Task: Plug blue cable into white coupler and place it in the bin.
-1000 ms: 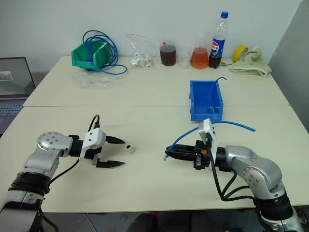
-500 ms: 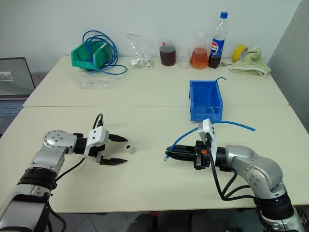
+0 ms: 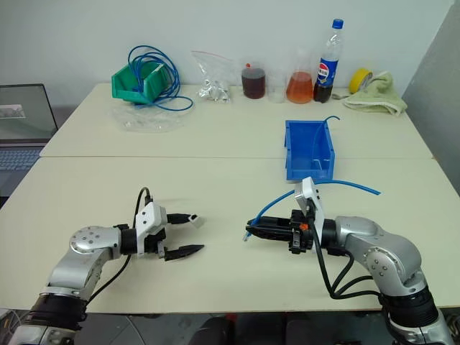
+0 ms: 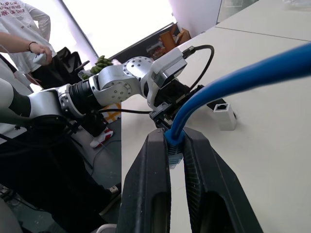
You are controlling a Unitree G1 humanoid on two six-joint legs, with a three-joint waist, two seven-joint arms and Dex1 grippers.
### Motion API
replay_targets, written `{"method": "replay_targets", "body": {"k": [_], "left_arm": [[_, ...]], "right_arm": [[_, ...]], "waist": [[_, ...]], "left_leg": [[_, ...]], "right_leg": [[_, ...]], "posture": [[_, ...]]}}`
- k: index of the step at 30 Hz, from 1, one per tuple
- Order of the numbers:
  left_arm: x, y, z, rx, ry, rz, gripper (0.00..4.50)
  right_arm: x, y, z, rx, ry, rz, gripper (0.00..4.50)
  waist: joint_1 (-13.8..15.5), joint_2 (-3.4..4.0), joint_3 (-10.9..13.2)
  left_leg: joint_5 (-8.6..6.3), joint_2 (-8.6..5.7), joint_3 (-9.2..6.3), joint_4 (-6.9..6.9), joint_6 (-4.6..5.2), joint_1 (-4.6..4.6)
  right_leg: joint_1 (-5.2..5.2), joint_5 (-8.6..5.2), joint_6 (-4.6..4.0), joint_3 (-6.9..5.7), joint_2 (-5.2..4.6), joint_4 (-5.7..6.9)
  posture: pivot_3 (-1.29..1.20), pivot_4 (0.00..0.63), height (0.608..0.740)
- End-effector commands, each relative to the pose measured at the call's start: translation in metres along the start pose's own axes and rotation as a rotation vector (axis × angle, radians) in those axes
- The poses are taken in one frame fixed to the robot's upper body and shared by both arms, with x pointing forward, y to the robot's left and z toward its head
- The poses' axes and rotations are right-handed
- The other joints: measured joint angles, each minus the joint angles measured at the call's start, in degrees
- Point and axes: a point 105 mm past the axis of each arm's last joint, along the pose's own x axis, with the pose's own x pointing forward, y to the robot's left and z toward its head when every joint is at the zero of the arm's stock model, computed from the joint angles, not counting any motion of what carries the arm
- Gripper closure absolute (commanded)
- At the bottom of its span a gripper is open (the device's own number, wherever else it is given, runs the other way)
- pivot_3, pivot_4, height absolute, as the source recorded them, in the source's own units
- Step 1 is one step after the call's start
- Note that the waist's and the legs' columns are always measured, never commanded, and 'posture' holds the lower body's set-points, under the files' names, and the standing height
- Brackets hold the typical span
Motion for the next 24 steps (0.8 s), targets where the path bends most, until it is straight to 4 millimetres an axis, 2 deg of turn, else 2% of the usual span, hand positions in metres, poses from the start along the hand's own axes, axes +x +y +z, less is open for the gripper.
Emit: {"method": "replay_targets", "body": {"k": [1, 5, 6, 11, 15, 24], "left_arm": [[0.003, 0.011, 0.011, 0.027, -0.041, 0.112, 0.0], [0.005, 0.013, 0.007, 0.022, -0.038, 0.166, 0.0], [0.006, 0.011, 0.005, 0.007, -0.036, 0.169, 0.34], [0.011, 0.002, 0.002, -0.032, -0.039, 0.172, 1.35], [0.013, 0.005, 0.005, -0.073, -0.059, 0.238, 2.16], [0.019, -0.002, 0.005, -0.165, -0.057, 0.38, 3.89]], "right_arm": [[0.003, 0.006, 0.009, -0.04, -0.014, 0.04, 4.39], [0.003, 0.006, 0.009, -0.041, -0.015, 0.04, 4.39], [0.003, 0.006, 0.009, -0.042, -0.015, 0.04, 4.39], [0.004, 0.005, 0.009, -0.041, -0.018, 0.039, 4.39], [0.003, 0.004, 0.008, -0.04, -0.018, 0.031, 4.39], [-0.002, 0.001, 0.008, -0.037, -0.015, 0.011, 4.39]], "waist": [[0.0, 0.0, 0.0], [0.0, 0.0, 0.0], [0.0, 0.0, 0.0], [0.0, 0.0, 0.0], [0.0, -0.01, 0.0], [0.0, -0.01, 0.0]], "left_leg": [[0.0, 0.0, 0.01, 0.0, 0.0, 0.01], [0.0, 0.0, 0.02, 0.0, 0.0, 0.02], [0.0, 0.0, 0.01, 0.0, 0.0, 0.02], [0.0, 0.0, 0.04, 0.0, -0.01, 0.04], [0.01, 0.0, 0.02, 0.02, -0.01, 0.05], [0.01, 0.0, 0.05, 0.02, -0.01, 0.07]], "right_leg": [[0.0, 0.0, 0.0, 0.0, 0.0, 0.0], [0.0, 0.0, 0.0, 0.0, 0.0, 0.0], [0.0, 0.0, 0.0, 0.0, 0.0, 0.0], [0.01, 0.0, 0.0, 0.04, 0.0, 0.01], [0.04, 0.01, -0.01, 0.01, 0.0, 0.02], [0.04, 0.02, -0.01, 0.05, -0.01, 0.02]], "posture": [[0.0, 0.15, 0.74], [0.0, 0.15, 0.74], [0.0, 0.15, 0.74], [0.0, 0.15, 0.74], [0.0, 0.15, 0.74], [0.0, 0.15, 0.74]]}}
